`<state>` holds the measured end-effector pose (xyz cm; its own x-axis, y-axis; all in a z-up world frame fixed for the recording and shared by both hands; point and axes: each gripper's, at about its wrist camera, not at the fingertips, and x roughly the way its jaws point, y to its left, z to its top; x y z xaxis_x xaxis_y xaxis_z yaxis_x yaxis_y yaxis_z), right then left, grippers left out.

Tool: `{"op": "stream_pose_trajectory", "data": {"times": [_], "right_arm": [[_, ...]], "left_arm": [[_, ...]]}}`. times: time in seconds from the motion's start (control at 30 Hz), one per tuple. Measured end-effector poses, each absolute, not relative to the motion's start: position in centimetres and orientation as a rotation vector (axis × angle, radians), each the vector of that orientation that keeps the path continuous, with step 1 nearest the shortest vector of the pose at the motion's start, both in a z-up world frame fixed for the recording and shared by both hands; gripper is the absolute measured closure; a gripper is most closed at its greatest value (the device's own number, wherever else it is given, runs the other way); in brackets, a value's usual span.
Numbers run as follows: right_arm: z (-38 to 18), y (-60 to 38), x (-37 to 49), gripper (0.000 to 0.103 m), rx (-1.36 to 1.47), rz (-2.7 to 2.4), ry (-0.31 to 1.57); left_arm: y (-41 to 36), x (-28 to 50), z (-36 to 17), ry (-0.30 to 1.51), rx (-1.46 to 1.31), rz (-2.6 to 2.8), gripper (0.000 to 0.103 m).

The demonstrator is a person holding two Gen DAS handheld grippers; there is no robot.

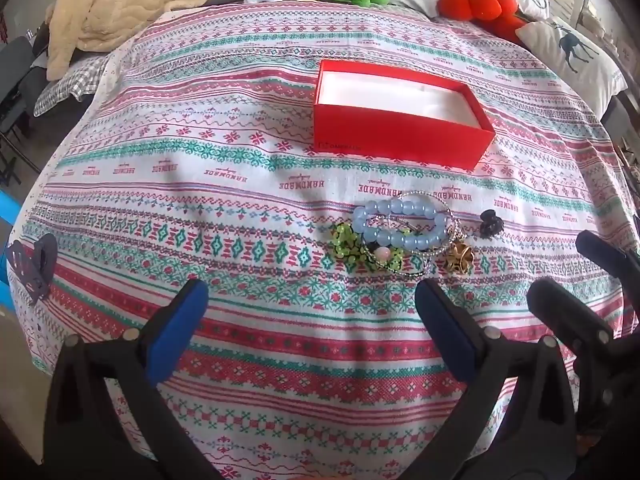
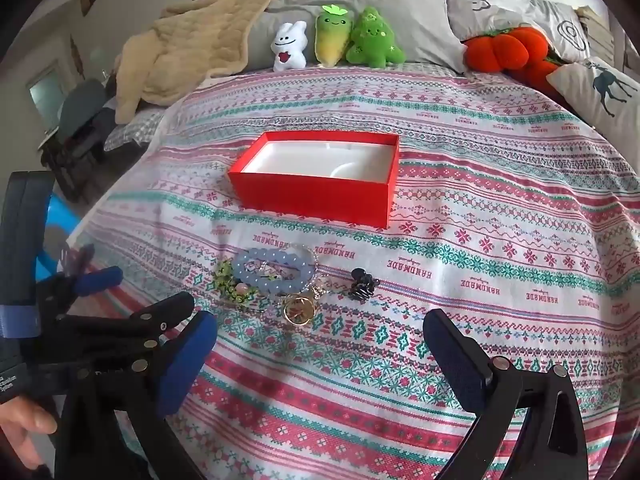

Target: Organize jewelry

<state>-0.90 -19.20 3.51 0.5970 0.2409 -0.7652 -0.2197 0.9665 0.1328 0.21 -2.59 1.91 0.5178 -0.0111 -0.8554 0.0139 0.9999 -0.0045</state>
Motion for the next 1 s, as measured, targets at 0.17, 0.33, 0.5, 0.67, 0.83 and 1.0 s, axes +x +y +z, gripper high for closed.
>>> {"op": "stream_pose_trajectory", "data": {"times": [0.17,0.33,0.5,0.67,0.83,1.0], "right_arm": [[3.51,-19.21,-0.91,0.000,0.019,0.263,0.891],[3.67,-18.95,-1.24,0.000,0.001,0.255,0.883],[3.48,-19.07,-0.90,0.000,-0.001,0.246,0.892],[3.67,-18.86,-0.95,0.000,-0.014,0.240,0.887],[3.78,-19.00,-0.95,0.000,-0.018,0.232,0.891],[3.63,-18.79,-0.91,0.000,-0.005,0.245,0.906]], "left_arm": [[-2.39,0.32,1.74,1.038,-0.022,-0.026,0.000],[-2.37,0.42,1.77,1.043,-0.037,-0.031,0.000],[-2.36,0.46,1.75,1.046,-0.040,-0.040,0.001],[-2.10,0.47,1.77,1.043,-0.057,-0.034,0.001],[-1.92,0.53,1.67,1.044,-0.062,-0.030,0.001],[-1.86,0.55,1.66,1.049,-0.068,-0.035,0.005]]}}
